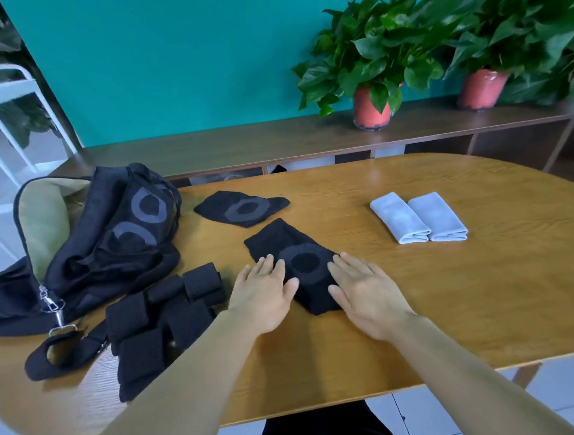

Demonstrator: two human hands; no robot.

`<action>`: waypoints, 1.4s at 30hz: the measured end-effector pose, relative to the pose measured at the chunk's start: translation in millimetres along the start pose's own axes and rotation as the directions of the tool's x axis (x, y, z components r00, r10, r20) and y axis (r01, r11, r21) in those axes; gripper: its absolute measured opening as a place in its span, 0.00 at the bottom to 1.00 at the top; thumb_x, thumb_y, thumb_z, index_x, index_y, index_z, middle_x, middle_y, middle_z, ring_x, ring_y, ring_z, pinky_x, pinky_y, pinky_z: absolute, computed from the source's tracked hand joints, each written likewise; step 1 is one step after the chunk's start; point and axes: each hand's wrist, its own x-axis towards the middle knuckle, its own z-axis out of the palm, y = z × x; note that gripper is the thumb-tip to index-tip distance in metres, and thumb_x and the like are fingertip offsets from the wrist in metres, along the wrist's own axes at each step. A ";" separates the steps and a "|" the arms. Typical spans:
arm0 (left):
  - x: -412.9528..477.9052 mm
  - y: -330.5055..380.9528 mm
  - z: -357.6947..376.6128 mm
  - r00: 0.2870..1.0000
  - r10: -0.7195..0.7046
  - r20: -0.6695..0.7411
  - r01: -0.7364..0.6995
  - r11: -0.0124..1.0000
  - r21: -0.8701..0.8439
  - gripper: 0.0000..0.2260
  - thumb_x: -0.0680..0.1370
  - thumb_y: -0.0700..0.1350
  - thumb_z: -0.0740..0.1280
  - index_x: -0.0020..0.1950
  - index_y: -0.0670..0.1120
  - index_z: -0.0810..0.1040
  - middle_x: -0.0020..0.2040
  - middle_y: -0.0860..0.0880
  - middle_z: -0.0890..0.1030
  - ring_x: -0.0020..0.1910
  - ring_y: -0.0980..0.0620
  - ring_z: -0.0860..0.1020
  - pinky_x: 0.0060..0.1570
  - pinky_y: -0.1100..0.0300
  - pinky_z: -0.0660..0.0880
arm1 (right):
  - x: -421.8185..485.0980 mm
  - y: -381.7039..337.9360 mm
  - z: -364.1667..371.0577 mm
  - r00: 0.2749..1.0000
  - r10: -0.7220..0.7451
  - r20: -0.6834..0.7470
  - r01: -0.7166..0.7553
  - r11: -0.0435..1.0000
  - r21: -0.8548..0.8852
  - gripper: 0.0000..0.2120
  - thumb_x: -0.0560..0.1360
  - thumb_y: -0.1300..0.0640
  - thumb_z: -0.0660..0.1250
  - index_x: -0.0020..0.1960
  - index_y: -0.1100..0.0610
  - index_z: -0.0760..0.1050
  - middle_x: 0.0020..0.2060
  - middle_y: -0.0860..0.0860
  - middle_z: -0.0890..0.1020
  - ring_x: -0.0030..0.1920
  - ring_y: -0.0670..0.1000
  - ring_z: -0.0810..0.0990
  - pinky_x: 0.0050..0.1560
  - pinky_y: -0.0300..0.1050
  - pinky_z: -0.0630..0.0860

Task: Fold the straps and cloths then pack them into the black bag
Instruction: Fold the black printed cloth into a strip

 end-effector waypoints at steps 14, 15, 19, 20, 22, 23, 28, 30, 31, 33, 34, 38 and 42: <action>-14.6 13.2 22.5 0.999 -0.032 -0.044 0.030 0.999 -0.046 0.27 0.83 0.58 0.41 0.79 0.46 0.42 0.79 0.46 0.42 0.77 0.51 0.40 0.76 0.52 0.41 | -37.7 -14.4 -9.4 0.992 0.122 -0.014 -0.118 0.978 0.172 0.26 0.83 0.45 0.42 0.77 0.55 0.54 0.77 0.50 0.54 0.76 0.47 0.47 0.73 0.42 0.45; -17.4 13.0 22.3 0.998 -0.019 -0.053 0.018 0.999 -0.032 0.27 0.83 0.57 0.41 0.79 0.46 0.43 0.79 0.46 0.42 0.77 0.51 0.40 0.76 0.52 0.41 | -31.4 -11.1 -9.3 0.995 0.091 -0.033 -0.085 0.987 0.139 0.25 0.83 0.47 0.42 0.77 0.55 0.54 0.76 0.50 0.55 0.76 0.47 0.47 0.73 0.41 0.42; -17.6 19.1 18.3 0.997 0.040 -0.060 -0.043 0.998 -0.041 0.28 0.83 0.58 0.42 0.79 0.47 0.44 0.79 0.47 0.42 0.77 0.52 0.39 0.75 0.52 0.39 | 2.5 -7.1 -10.8 0.999 -0.020 -0.050 0.023 0.999 0.045 0.23 0.83 0.52 0.45 0.77 0.56 0.52 0.77 0.50 0.53 0.76 0.46 0.45 0.74 0.42 0.39; -14.9 20.4 17.5 0.998 0.045 -0.049 -0.048 0.997 -0.052 0.28 0.83 0.59 0.42 0.79 0.47 0.44 0.79 0.47 0.42 0.77 0.52 0.39 0.75 0.52 0.39 | 10.6 -8.0 -11.8 0.998 -0.043 -0.043 0.044 0.998 0.034 0.23 0.83 0.53 0.45 0.77 0.56 0.51 0.77 0.50 0.52 0.76 0.46 0.45 0.74 0.43 0.40; -10.1 20.0 17.6 0.999 0.054 -0.002 -0.054 0.996 -0.064 0.28 0.83 0.58 0.44 0.79 0.48 0.44 0.79 0.48 0.41 0.77 0.53 0.39 0.75 0.52 0.37 | 22.1 -10.6 -10.1 0.996 -0.087 0.017 0.087 0.996 0.030 0.24 0.83 0.53 0.46 0.77 0.56 0.49 0.77 0.50 0.50 0.76 0.46 0.44 0.75 0.44 0.40; -8.8 18.5 17.9 0.998 0.060 0.023 -0.058 0.996 -0.066 0.28 0.83 0.58 0.46 0.79 0.48 0.44 0.79 0.49 0.42 0.77 0.53 0.39 0.75 0.52 0.37 | 24.4 -11.2 -8.1 0.993 -0.099 0.068 0.096 0.995 0.034 0.24 0.83 0.53 0.46 0.78 0.56 0.49 0.77 0.50 0.50 0.76 0.46 0.44 0.75 0.45 0.41; -8.6 11.9 1.4 0.988 0.146 -0.050 -0.147 0.989 -0.028 0.23 0.79 0.54 0.57 0.74 0.53 0.65 0.75 0.52 0.64 0.74 0.53 0.60 0.74 0.52 0.43 | 16.9 -6.2 -1.4 0.994 -0.099 -0.052 0.098 0.995 -0.029 0.14 0.80 0.55 0.53 0.52 0.55 0.77 0.52 0.49 0.81 0.56 0.50 0.77 0.65 0.45 0.65; -7.3 12.0 -4.4 0.970 0.178 -0.165 -0.179 0.984 0.009 0.17 0.79 0.52 0.57 0.67 0.54 0.73 0.67 0.54 0.74 0.67 0.54 0.69 0.72 0.54 0.48 | 16.5 -6.8 -0.5 0.978 -0.093 -0.188 0.082 0.995 -0.064 0.13 0.76 0.56 0.56 0.37 0.55 0.77 0.34 0.48 0.80 0.38 0.51 0.77 0.52 0.47 0.71; -5.6 11.9 -3.7 0.959 0.177 -0.221 -0.175 0.984 0.028 0.17 0.79 0.51 0.57 0.67 0.54 0.73 0.65 0.54 0.74 0.66 0.54 0.69 0.71 0.55 0.50 | 18.0 -6.1 1.1 0.968 -0.085 -0.234 0.074 0.996 -0.055 0.13 0.74 0.57 0.57 0.36 0.55 0.77 0.31 0.48 0.79 0.35 0.51 0.77 0.48 0.46 0.72; 0.1 11.5 2.9 0.951 0.138 -0.276 -0.133 0.990 0.037 0.20 0.81 0.52 0.54 0.73 0.51 0.66 0.71 0.52 0.69 0.71 0.52 0.64 0.72 0.55 0.51 | 24.1 -4.6 4.4 0.948 -0.076 -0.310 0.068 0.997 -0.036 0.09 0.72 0.60 0.61 0.42 0.56 0.81 0.35 0.49 0.82 0.38 0.53 0.79 0.46 0.47 0.74; 3.7 11.5 6.8 0.958 0.105 -0.265 -0.101 0.994 0.029 0.23 0.82 0.53 0.52 0.76 0.48 0.60 0.75 0.50 0.63 0.74 0.52 0.59 0.73 0.55 0.49 | 29.0 -3.4 5.4 0.934 -0.091 -0.345 0.081 0.996 -0.041 0.08 0.71 0.62 0.65 0.48 0.57 0.81 0.40 0.51 0.84 0.43 0.54 0.80 0.49 0.48 0.75; 18.1 16.4 17.9 0.989 0.038 -0.146 -0.038 0.999 -0.001 0.30 0.83 0.56 0.46 0.78 0.43 0.40 0.79 0.46 0.41 0.77 0.51 0.39 0.75 0.54 0.37 | 53.0 -9.6 2.2 0.981 -0.161 -0.106 0.157 0.986 -0.049 0.25 0.81 0.57 0.55 0.76 0.60 0.56 0.75 0.54 0.60 0.75 0.51 0.56 0.75 0.48 0.50; 32.7 11.2 27.8 0.993 0.077 -0.093 -0.071 0.996 0.058 0.32 0.81 0.60 0.41 0.77 0.42 0.35 0.78 0.45 0.36 0.76 0.50 0.33 0.74 0.52 0.33 | 72.9 -7.0 11.0 0.979 -0.121 0.167 0.123 0.992 0.000 0.27 0.83 0.47 0.41 0.77 0.55 0.39 0.77 0.50 0.40 0.75 0.45 0.37 0.75 0.46 0.38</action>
